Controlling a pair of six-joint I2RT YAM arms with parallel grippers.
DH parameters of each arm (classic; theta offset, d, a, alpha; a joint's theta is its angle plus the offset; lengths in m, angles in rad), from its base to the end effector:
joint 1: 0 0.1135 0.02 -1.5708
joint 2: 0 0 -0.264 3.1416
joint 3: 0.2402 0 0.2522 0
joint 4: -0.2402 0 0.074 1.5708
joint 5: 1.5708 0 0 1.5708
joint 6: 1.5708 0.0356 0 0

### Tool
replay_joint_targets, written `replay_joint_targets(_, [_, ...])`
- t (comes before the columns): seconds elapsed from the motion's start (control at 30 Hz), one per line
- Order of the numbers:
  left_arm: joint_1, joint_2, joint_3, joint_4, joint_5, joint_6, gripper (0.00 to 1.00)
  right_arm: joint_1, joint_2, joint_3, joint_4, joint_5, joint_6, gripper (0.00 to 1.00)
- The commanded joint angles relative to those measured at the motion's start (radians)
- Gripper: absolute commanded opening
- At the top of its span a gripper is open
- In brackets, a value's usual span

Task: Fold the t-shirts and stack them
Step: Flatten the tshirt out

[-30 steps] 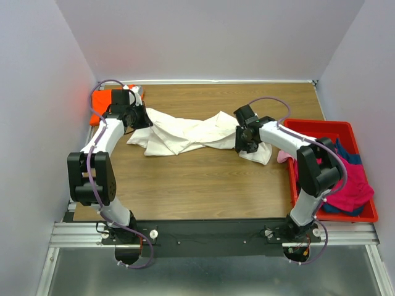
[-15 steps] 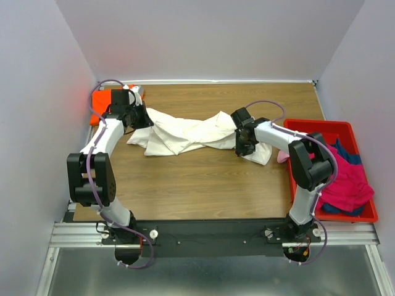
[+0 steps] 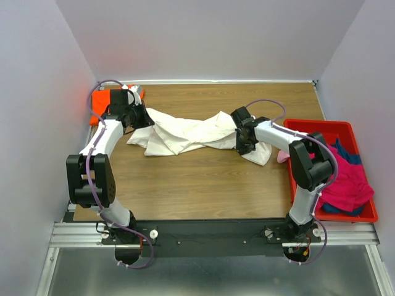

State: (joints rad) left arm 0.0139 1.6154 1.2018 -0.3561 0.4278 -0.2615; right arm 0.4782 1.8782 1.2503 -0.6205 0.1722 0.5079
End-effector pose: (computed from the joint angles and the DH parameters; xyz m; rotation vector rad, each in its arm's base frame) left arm 0.3568 -0.0098 0.2597 -0.1074 2.3338 -0.6231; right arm 0.3295 0.1639 0.1663 0.0802 2.7763 0.0026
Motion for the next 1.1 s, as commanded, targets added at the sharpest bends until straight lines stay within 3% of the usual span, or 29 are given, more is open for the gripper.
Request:
replay_joint_targets(0.0, [0.008, 0.0, 0.044, 0.071, 0.057, -0.053, 0.0, -0.006, -0.082, 0.072, -0.039, 0.053, -0.023, 0.0])
replay_joint_targets(0.37, [0.008, 0.101, 0.409, 0.172, 0.088, -0.199, 0.0, -0.084, -0.122, 0.52, -0.154, 0.156, -0.173, 0.0])
replay_joint_targets(0.57, [0.018, 0.185, 0.792, 0.184, 0.117, -0.26, 0.0, -0.096, -0.076, 0.84, -0.16, 0.196, -0.287, 0.0])
replay_joint_targets(0.67, [0.037, 0.169, 0.893, 0.233, 0.132, -0.317, 0.0, -0.095, -0.073, 0.983, -0.159, 0.225, -0.338, 0.0])
replay_joint_targets(0.87, [0.115, 0.011, 0.883, 0.385, 0.129, -0.392, 0.0, -0.095, -0.138, 1.123, -0.128, 0.251, -0.437, 0.01])
replay_joint_targets(1.07, [0.201, -0.159, 0.8, 0.552, 0.098, -0.439, 0.0, -0.095, -0.316, 1.065, -0.007, 0.248, -0.532, 0.0])
